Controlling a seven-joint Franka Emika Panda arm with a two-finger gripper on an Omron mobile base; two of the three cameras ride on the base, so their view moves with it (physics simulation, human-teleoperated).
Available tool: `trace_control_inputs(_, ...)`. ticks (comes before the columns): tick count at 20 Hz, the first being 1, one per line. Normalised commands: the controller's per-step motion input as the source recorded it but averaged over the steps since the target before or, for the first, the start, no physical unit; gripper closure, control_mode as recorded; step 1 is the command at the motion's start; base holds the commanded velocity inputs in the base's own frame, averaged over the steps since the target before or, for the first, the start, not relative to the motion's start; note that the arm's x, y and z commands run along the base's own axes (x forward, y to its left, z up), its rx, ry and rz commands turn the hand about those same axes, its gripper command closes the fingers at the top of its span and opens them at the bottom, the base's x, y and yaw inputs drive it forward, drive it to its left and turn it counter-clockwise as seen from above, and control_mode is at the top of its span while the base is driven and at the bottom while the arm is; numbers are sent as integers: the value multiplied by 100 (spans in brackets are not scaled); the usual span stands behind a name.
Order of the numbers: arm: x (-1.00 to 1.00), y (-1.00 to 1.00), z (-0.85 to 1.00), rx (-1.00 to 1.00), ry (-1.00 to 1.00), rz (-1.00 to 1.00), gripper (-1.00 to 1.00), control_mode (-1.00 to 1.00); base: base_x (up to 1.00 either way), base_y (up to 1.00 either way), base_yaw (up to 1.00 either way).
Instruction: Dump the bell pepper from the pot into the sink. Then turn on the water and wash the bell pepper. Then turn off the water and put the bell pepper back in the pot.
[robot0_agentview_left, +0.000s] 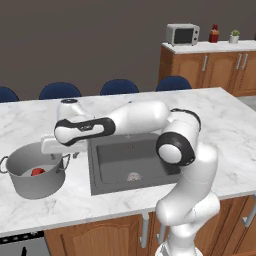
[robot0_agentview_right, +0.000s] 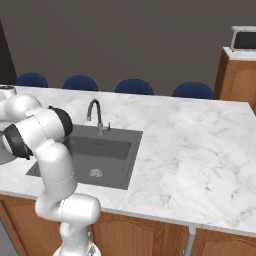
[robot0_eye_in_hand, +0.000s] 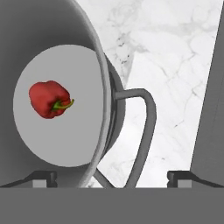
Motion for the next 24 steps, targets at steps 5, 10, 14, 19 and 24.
trace_control_inputs(5, 0, 0, -23, 0, 0, 0, -100, -100, 0, 0, 0)
trace_control_inputs(10, 1, 0, -21, 0, 0, 0, -100, -100, 0, 0, 0)
trace_control_inputs(14, 11, 0, -17, 0, 0, 0, -100, -100, 0, 0, 0)
trace_control_inputs(19, 19, 1, -18, 0, -2, 0, -100, -100, 0, 0, 0)
trace_control_inputs(24, 20, 8, -22, 0, -3, 0, -100, -100, 0, 0, 0)
